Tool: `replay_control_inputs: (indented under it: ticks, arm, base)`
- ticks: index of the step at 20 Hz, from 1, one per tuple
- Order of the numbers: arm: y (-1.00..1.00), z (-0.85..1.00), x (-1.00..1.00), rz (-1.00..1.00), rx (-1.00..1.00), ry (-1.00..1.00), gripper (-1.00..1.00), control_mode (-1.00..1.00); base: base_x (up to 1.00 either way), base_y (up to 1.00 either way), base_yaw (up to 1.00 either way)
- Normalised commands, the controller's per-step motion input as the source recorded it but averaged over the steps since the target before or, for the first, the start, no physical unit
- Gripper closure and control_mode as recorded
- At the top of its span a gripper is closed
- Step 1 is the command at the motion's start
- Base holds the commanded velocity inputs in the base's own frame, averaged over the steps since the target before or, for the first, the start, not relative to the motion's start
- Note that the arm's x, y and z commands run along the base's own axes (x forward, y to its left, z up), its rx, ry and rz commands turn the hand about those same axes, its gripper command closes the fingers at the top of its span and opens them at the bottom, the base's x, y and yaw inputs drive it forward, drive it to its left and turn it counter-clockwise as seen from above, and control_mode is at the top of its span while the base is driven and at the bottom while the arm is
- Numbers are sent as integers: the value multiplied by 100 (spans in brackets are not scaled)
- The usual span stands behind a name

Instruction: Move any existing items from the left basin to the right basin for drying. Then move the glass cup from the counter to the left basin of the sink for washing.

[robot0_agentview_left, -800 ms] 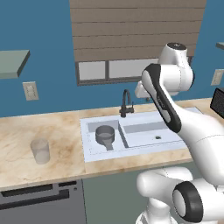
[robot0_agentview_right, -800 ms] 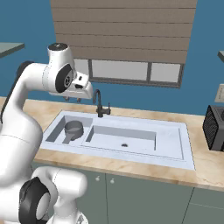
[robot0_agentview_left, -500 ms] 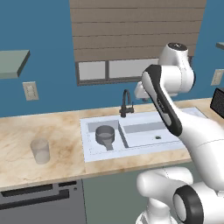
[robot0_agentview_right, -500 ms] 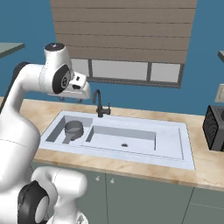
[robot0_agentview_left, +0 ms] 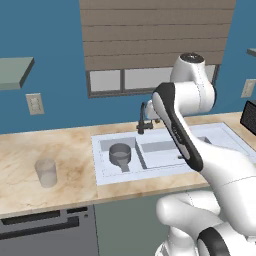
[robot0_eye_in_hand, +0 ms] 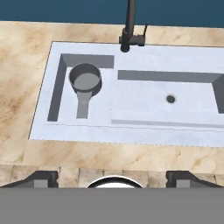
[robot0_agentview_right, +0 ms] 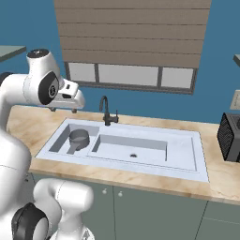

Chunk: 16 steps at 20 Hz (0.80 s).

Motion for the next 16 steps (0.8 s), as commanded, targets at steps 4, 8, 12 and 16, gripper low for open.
replay_control_inputs:
  ticks: [4,8,12,16]
  arm:
    - [20,0,-1,-1,-1,1,-100,-100]
    - [12,-13,0,-2,0,6,-100,-100]
    - [1,-29,-1,-1,0,10,-100,-100]
    - [8,-27,0,-5,0,12,-100,-100]
  base:
    - [0,0,0]
    - [0,0,0]
    - [0,0,0]
    - [0,0,0]
